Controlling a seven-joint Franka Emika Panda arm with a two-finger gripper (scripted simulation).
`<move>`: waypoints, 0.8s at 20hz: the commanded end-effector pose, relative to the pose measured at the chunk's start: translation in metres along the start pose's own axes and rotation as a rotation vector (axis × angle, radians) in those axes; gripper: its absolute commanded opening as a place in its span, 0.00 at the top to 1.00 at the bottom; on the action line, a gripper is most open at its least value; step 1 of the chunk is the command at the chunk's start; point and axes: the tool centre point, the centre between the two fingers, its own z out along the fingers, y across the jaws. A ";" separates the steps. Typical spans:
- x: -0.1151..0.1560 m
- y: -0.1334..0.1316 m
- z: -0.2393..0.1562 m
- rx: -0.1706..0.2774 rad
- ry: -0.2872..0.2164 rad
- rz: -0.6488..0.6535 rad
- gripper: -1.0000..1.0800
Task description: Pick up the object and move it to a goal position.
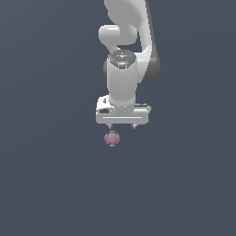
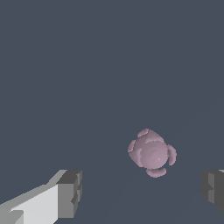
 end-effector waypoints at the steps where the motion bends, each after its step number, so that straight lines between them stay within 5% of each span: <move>1: 0.000 0.000 0.000 0.000 0.000 0.000 0.04; 16: 0.005 0.016 -0.015 -0.026 0.034 0.026 0.04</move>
